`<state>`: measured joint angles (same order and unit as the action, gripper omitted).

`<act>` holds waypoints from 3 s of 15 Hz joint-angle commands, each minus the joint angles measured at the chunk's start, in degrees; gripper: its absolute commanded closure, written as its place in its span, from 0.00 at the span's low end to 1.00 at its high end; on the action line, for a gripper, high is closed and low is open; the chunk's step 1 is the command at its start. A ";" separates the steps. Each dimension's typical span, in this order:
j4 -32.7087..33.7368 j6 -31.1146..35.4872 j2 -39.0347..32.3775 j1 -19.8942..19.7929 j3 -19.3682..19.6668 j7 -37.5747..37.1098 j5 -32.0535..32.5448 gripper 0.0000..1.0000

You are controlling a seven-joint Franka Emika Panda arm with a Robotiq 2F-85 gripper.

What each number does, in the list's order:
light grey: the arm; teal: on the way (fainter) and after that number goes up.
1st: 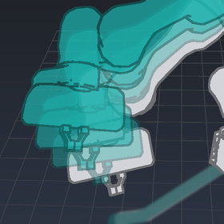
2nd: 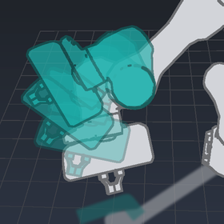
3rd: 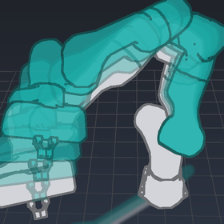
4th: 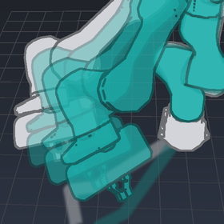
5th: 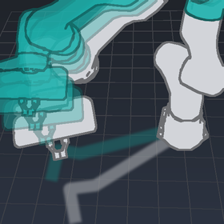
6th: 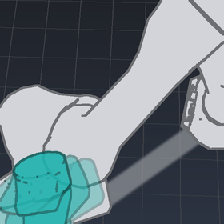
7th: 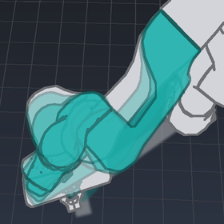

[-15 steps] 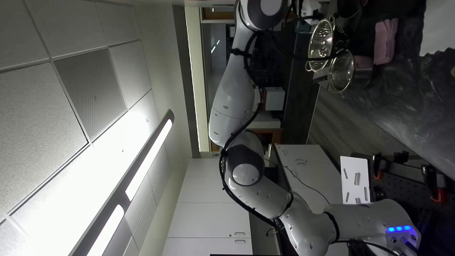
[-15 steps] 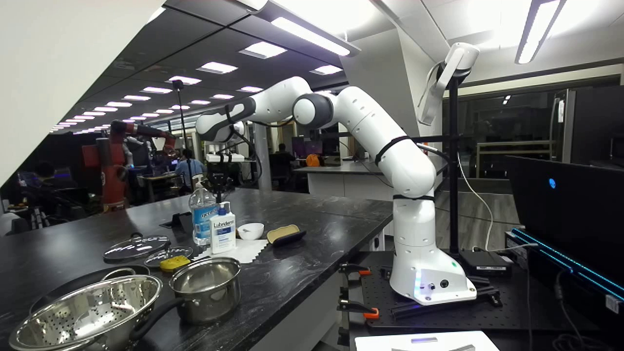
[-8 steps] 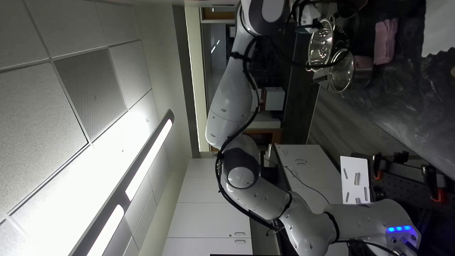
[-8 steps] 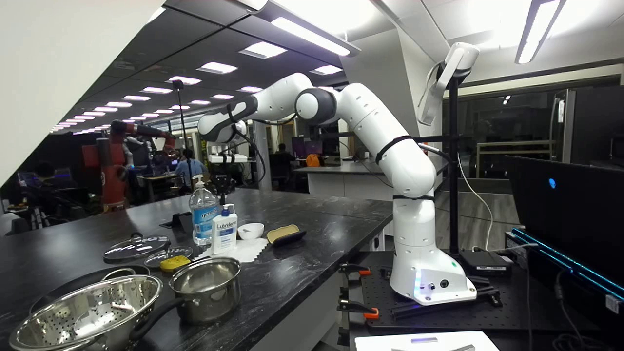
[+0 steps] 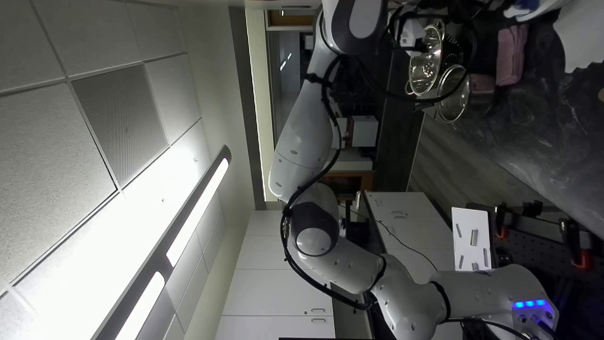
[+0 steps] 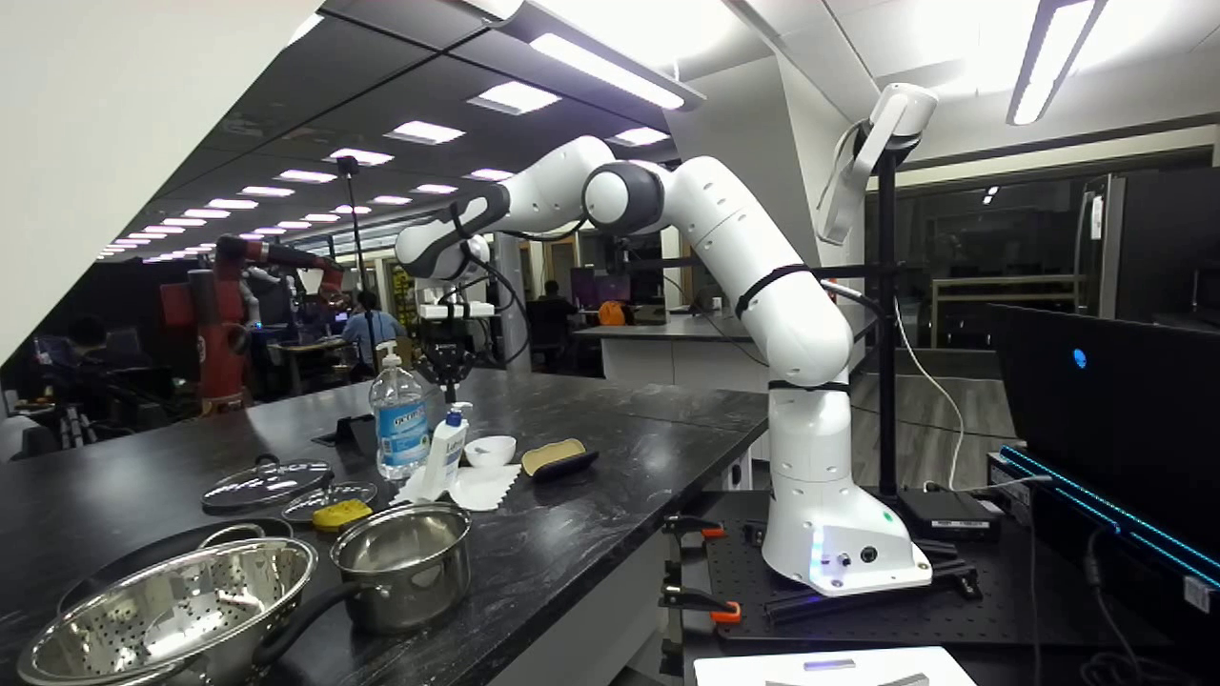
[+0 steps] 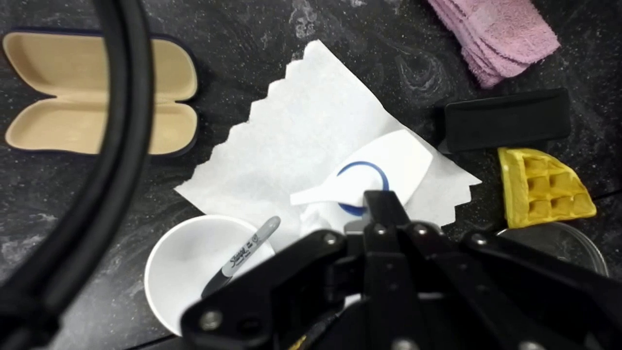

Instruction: Push down on the small hand soap bottle

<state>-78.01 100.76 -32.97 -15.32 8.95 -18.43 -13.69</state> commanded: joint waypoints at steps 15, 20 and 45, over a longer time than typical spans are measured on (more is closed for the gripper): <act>-7.10 18.71 8.50 6.02 -1.89 10.92 7.99 1.00; -5.18 13.98 11.42 6.73 -3.33 10.23 6.43 1.00; -10.77 -15.01 30.77 9.40 -3.98 5.51 5.52 0.00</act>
<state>-84.19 88.63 -6.76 -6.22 4.18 -9.99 -9.80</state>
